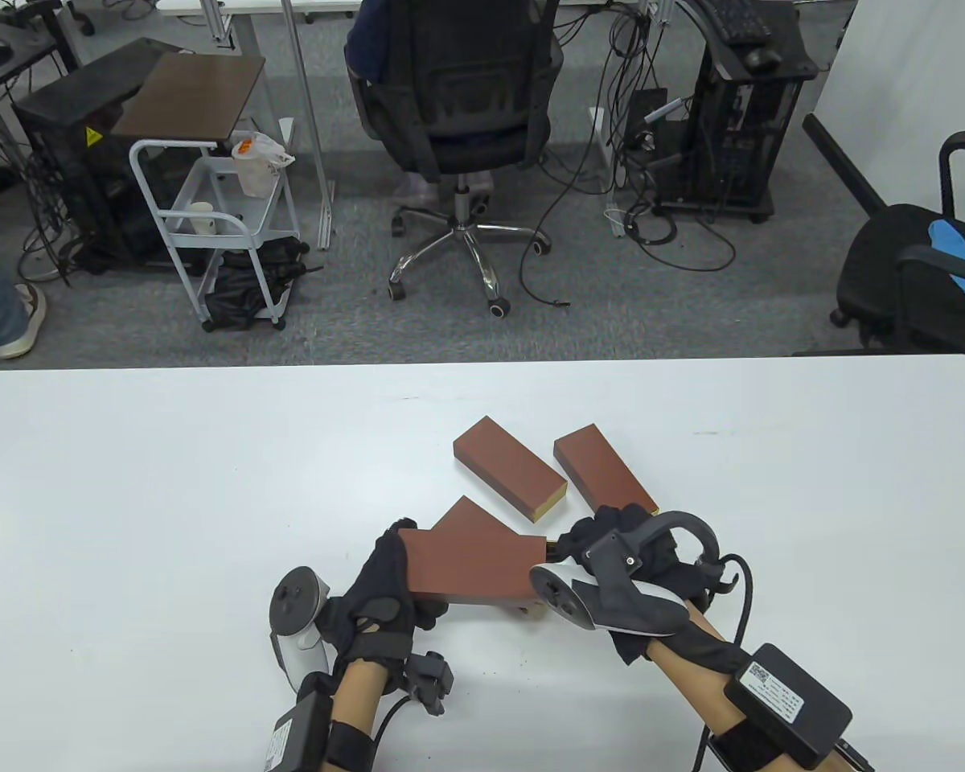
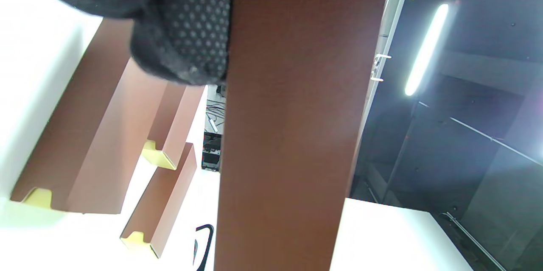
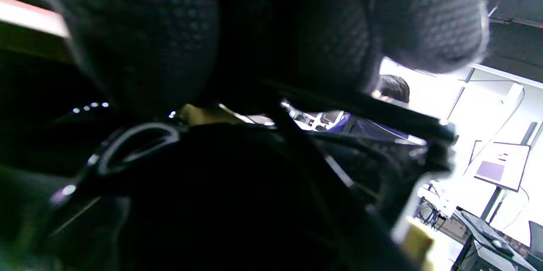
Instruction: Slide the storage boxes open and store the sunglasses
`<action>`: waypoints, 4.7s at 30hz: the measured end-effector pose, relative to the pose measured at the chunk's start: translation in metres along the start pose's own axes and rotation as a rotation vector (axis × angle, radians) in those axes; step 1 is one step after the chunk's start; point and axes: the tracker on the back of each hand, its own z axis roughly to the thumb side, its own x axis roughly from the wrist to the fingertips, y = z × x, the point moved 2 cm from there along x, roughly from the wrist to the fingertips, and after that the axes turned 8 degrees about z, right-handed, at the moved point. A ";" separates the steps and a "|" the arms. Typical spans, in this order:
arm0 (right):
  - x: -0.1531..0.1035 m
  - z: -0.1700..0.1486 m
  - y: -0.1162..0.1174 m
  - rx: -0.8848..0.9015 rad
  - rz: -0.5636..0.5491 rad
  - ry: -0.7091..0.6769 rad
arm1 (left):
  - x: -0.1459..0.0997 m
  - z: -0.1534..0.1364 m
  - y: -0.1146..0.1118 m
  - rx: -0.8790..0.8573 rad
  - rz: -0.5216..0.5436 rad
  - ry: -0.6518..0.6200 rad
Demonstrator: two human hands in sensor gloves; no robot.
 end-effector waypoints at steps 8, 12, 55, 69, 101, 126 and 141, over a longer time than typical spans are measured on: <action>-0.002 0.001 0.004 -0.057 -0.076 0.019 | 0.001 -0.006 -0.004 -0.022 -0.020 0.023; -0.004 0.001 0.007 -0.010 -0.065 0.012 | 0.002 -0.007 -0.003 -0.015 -0.016 0.024; -0.066 -0.088 0.181 1.754 -0.071 0.513 | 0.004 -0.018 -0.005 0.006 -0.042 0.041; -0.069 -0.085 0.172 1.703 -0.148 0.467 | 0.005 -0.021 -0.009 -0.017 -0.064 0.043; -0.056 -0.039 0.155 1.750 0.060 0.060 | -0.011 -0.027 -0.066 0.052 -0.344 0.135; -0.051 -0.003 0.108 0.555 0.118 -0.113 | -0.003 -0.037 -0.068 0.282 -0.374 0.117; -0.070 -0.083 0.168 0.589 0.335 0.240 | -0.006 0.002 -0.047 0.730 -0.011 -0.163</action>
